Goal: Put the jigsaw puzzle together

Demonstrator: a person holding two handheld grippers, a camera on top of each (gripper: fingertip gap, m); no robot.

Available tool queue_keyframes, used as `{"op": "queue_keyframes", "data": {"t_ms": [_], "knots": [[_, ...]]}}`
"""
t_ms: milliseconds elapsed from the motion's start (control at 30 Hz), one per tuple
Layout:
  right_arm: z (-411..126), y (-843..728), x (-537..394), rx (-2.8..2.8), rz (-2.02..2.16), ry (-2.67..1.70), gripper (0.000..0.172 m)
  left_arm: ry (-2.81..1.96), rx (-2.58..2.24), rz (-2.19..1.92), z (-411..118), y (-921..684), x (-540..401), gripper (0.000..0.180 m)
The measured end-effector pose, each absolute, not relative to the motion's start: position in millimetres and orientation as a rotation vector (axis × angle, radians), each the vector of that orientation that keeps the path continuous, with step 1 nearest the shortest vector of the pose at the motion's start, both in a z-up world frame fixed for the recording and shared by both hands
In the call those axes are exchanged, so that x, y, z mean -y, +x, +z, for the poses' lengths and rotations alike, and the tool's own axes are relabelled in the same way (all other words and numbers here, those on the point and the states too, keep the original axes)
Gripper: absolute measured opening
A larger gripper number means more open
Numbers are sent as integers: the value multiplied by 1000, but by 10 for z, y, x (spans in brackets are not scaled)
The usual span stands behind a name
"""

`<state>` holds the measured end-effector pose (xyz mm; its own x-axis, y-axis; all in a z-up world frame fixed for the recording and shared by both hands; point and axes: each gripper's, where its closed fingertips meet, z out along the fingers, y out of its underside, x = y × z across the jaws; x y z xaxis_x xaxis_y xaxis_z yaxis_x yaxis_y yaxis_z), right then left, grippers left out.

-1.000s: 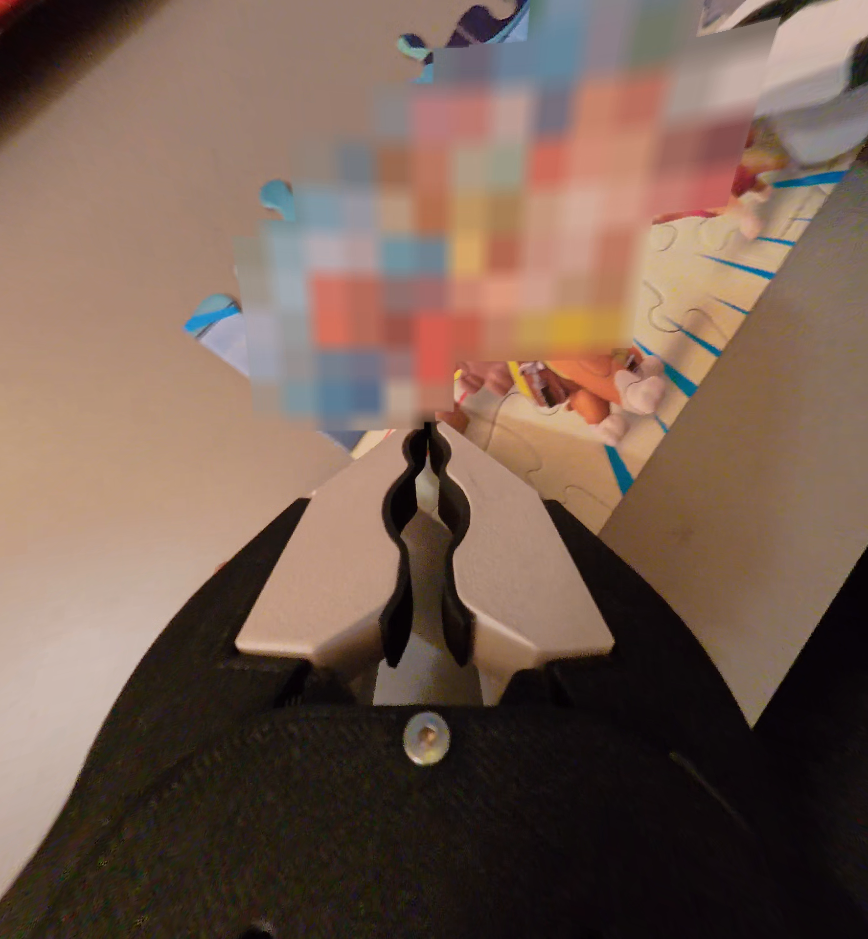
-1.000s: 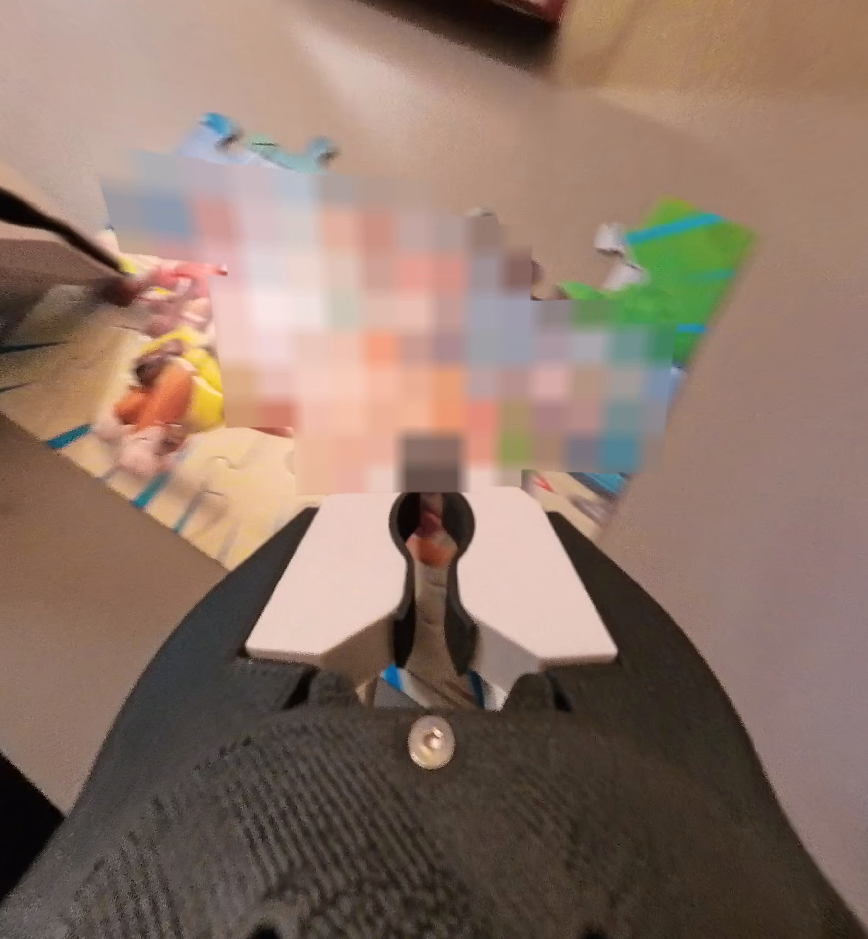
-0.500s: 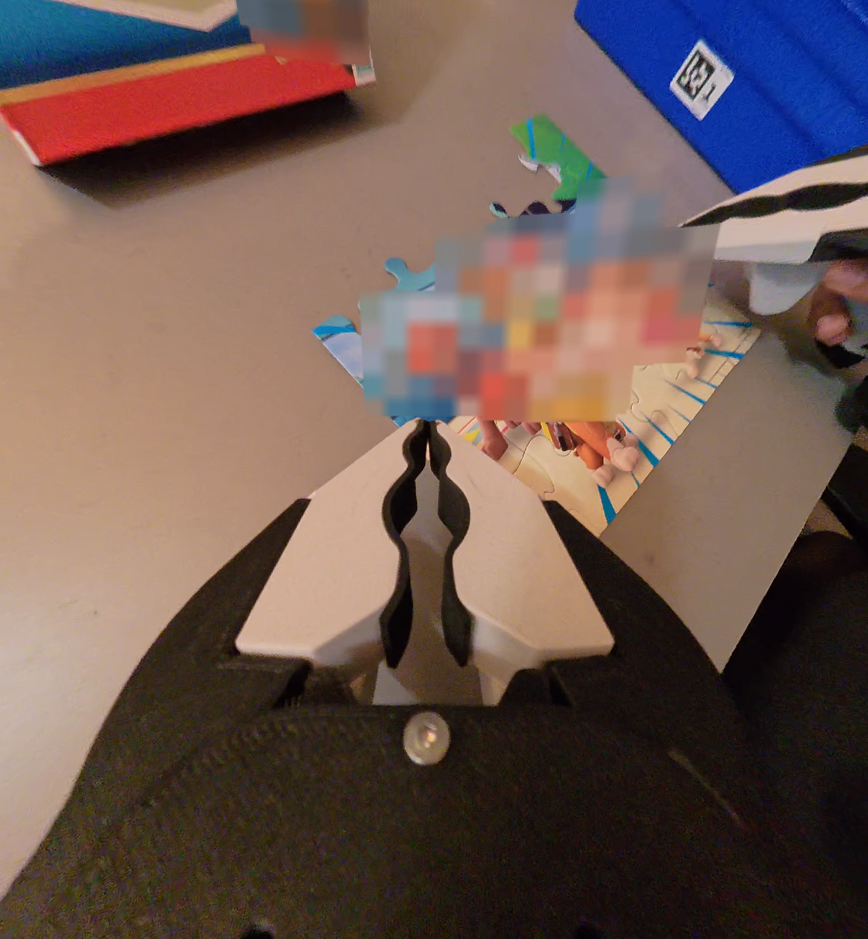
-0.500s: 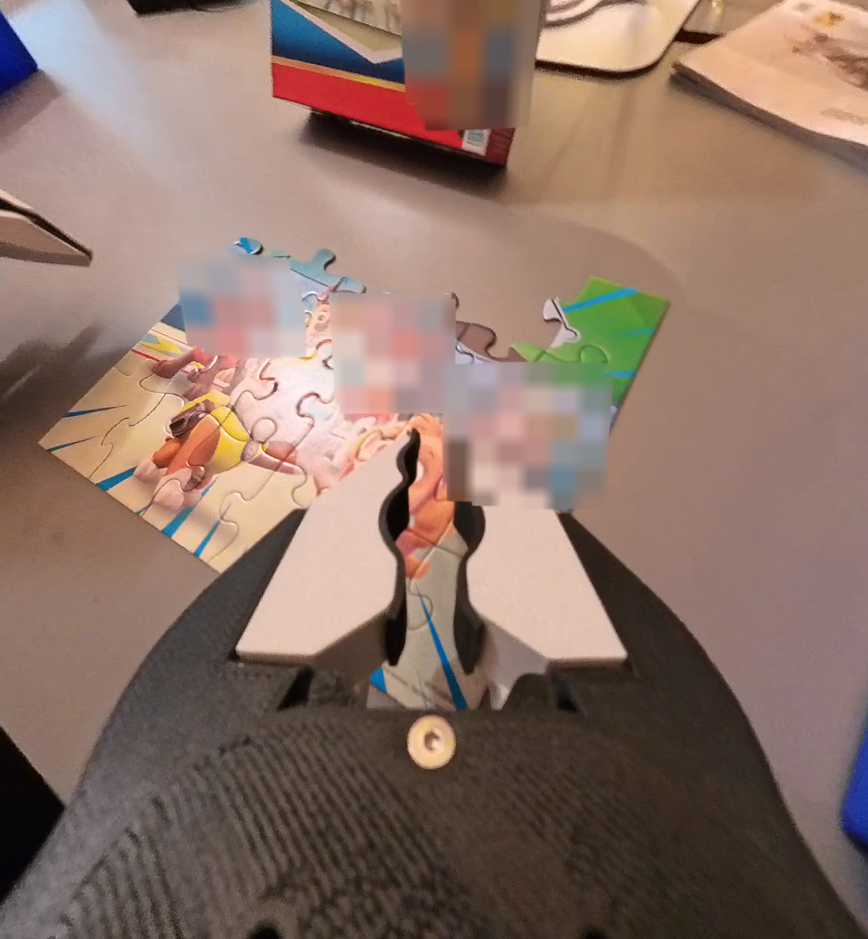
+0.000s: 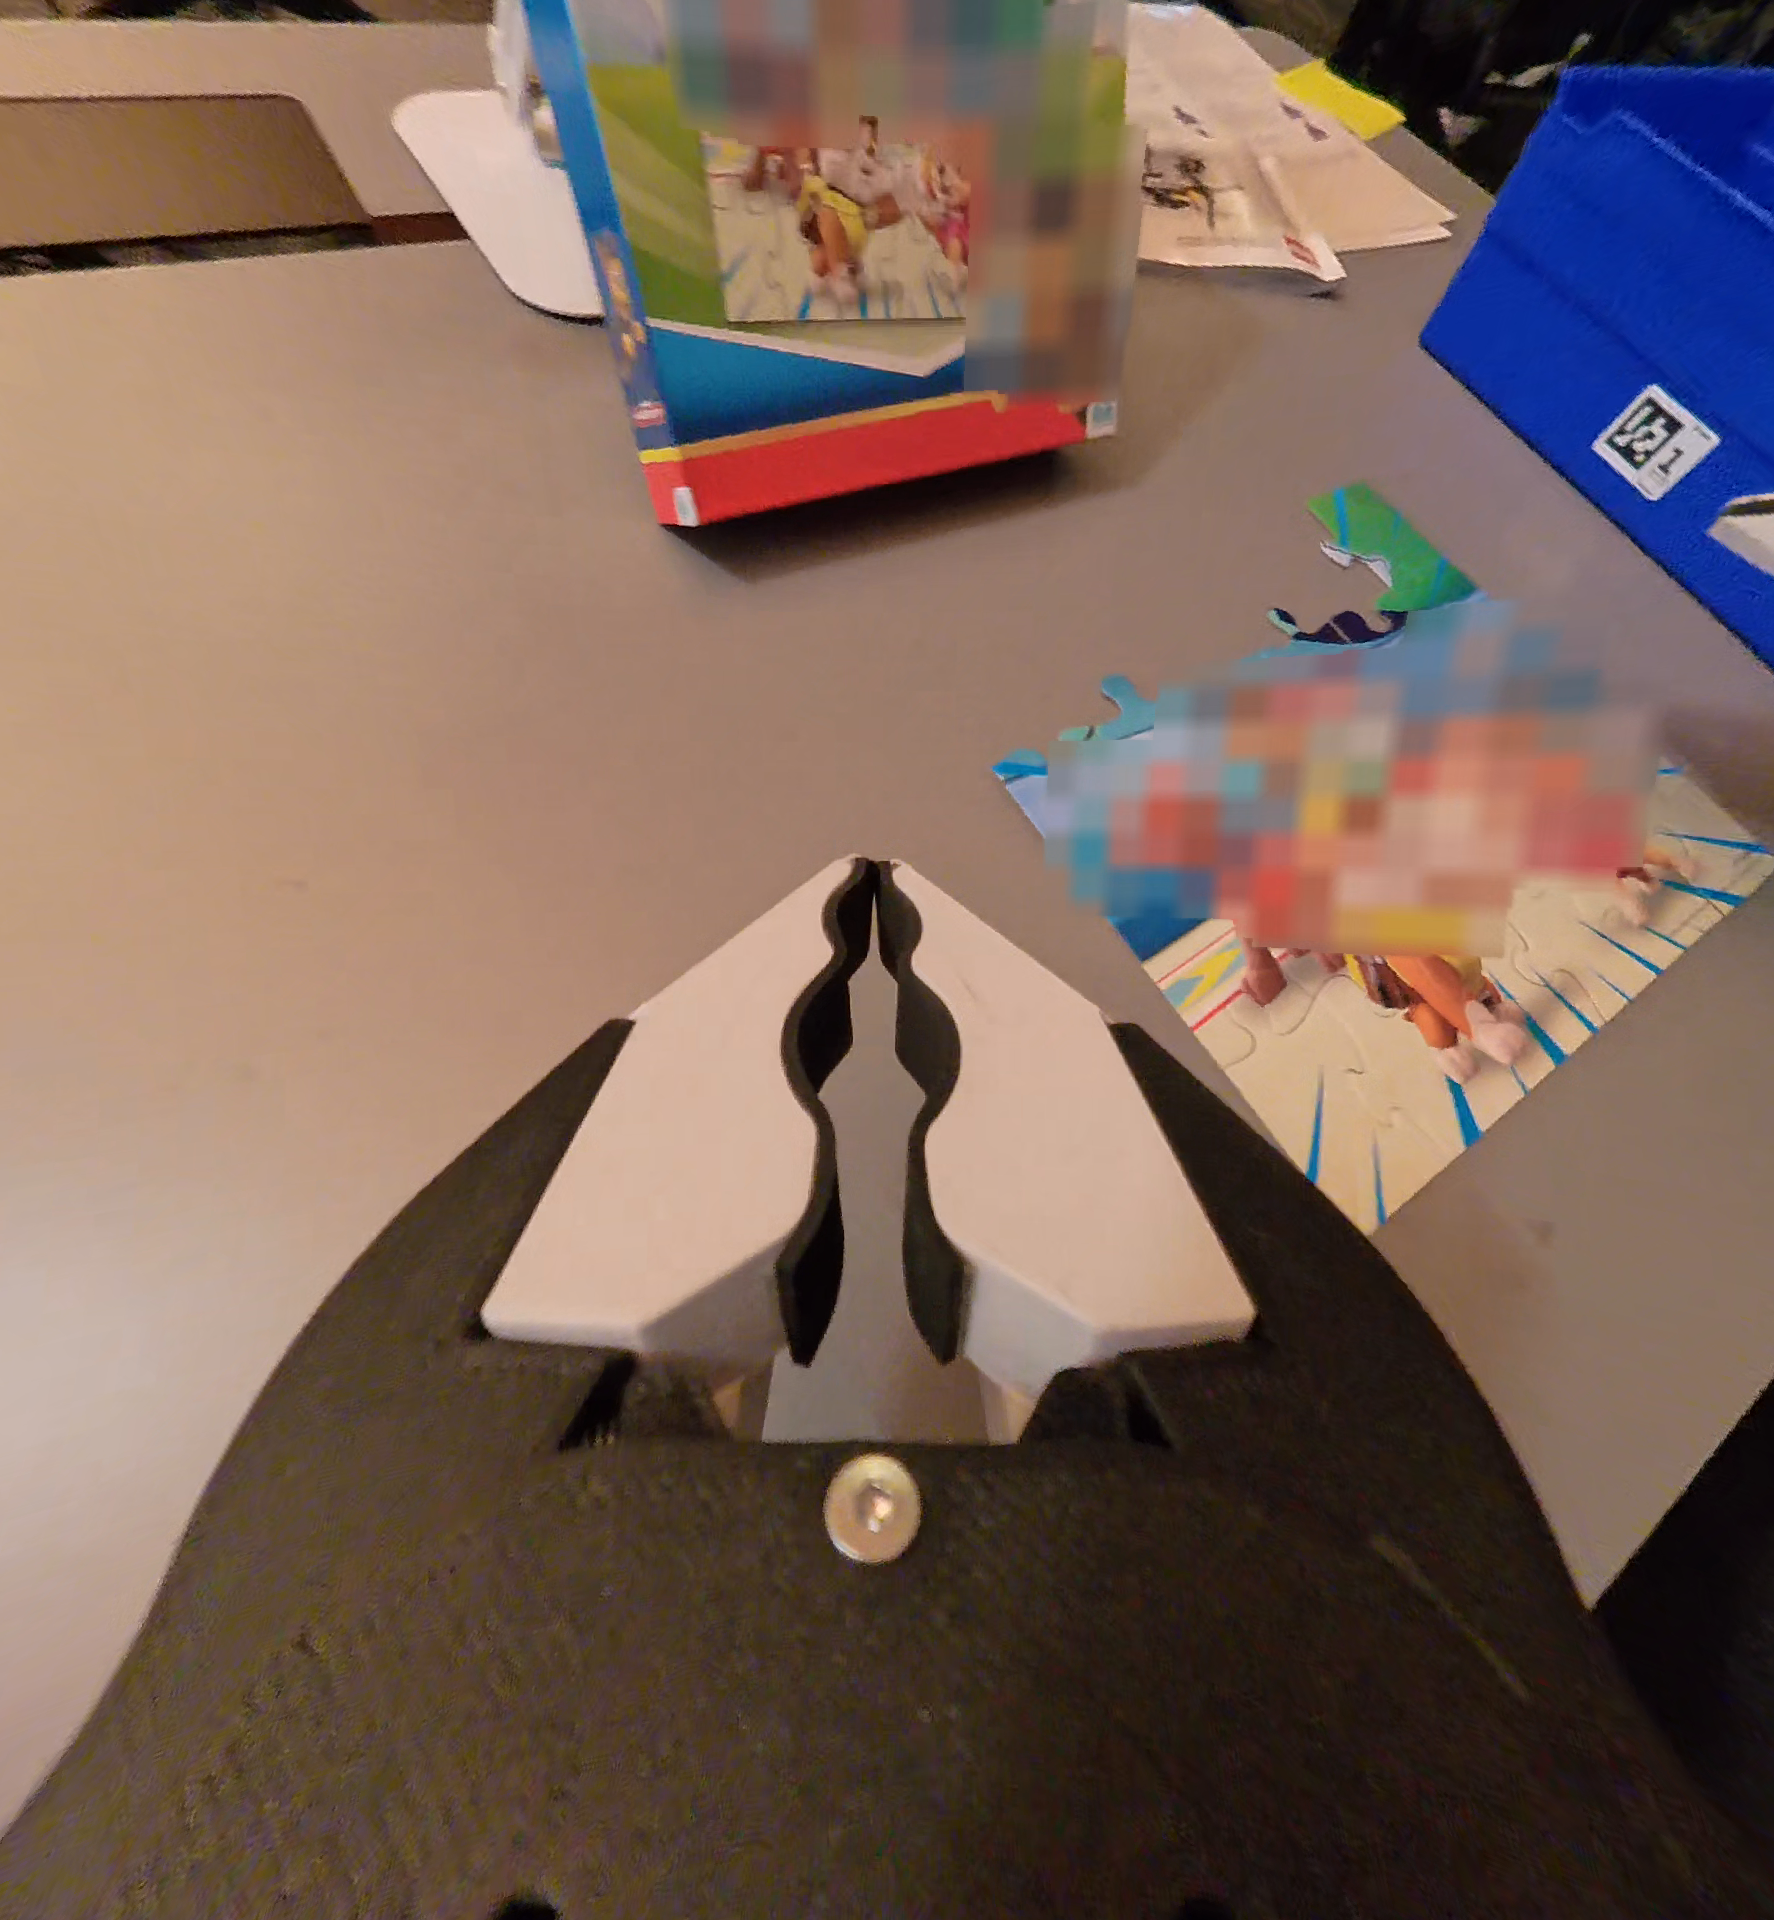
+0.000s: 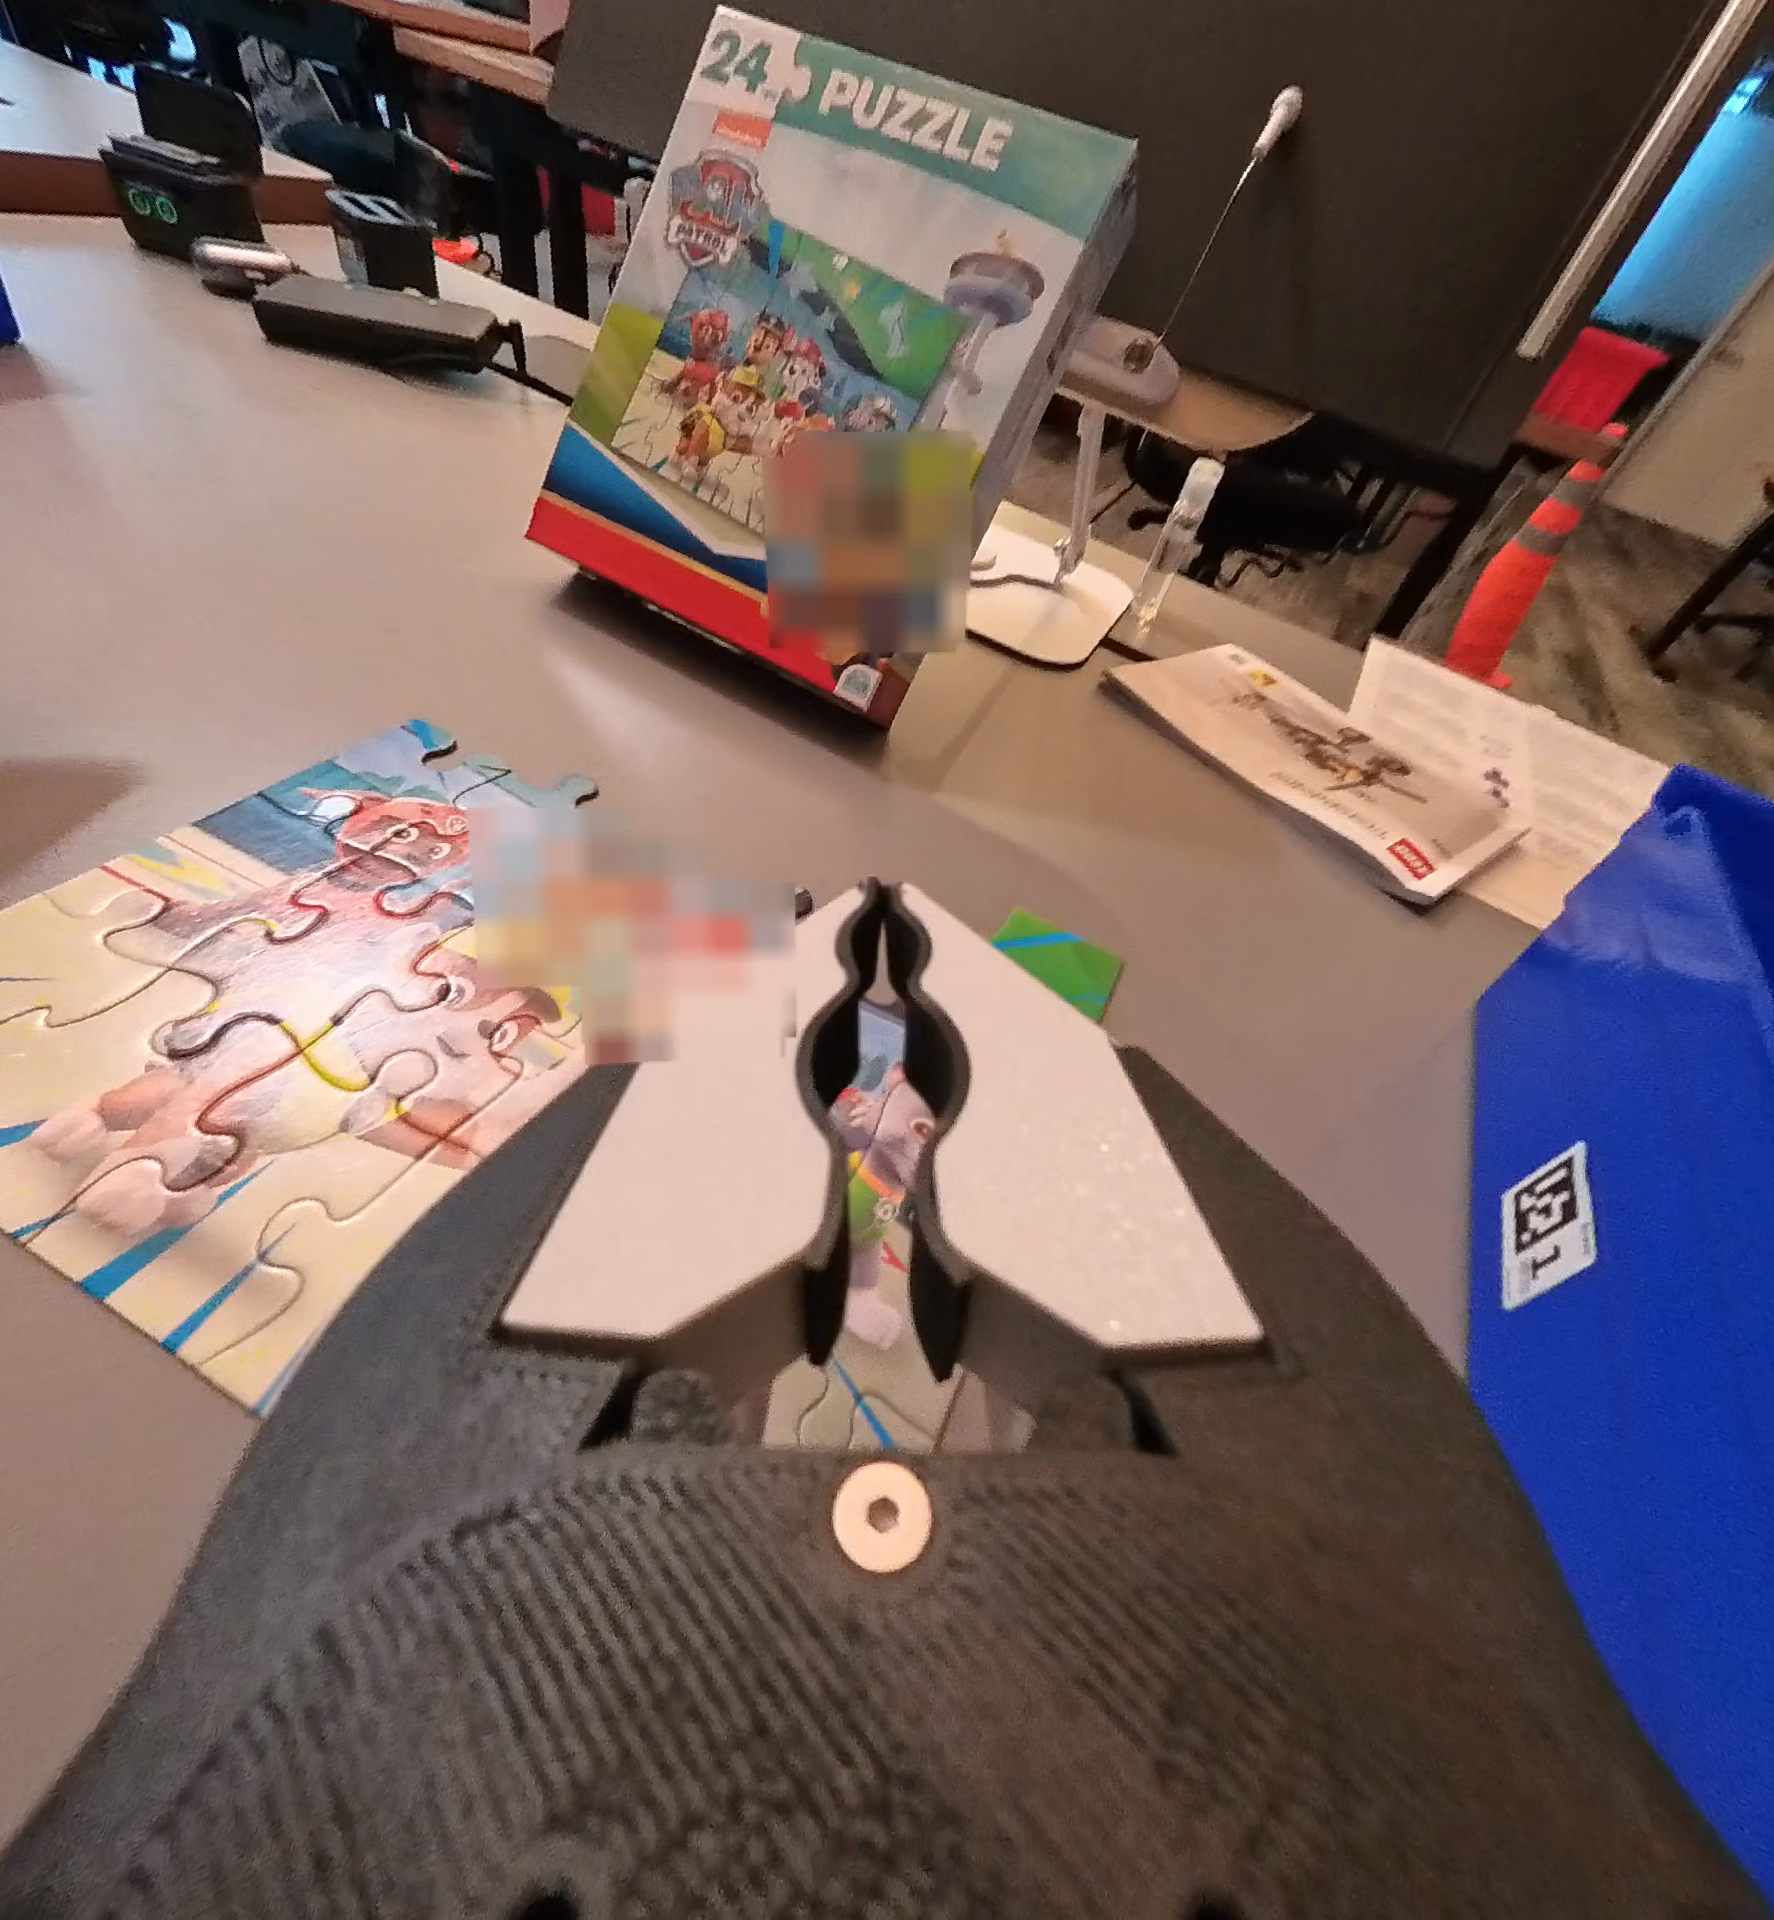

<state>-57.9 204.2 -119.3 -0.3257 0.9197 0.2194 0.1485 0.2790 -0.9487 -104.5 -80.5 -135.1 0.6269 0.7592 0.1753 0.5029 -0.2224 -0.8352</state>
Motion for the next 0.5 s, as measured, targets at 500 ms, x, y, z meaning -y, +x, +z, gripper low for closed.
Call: {"op": "queue_keyframes", "data": {"t_ms": [500], "knots": [[-1143, -559, -2063, 1585, 1088, -854, 0, -1811, 1178, 442, -1168, -970, 1657, 0]]}}
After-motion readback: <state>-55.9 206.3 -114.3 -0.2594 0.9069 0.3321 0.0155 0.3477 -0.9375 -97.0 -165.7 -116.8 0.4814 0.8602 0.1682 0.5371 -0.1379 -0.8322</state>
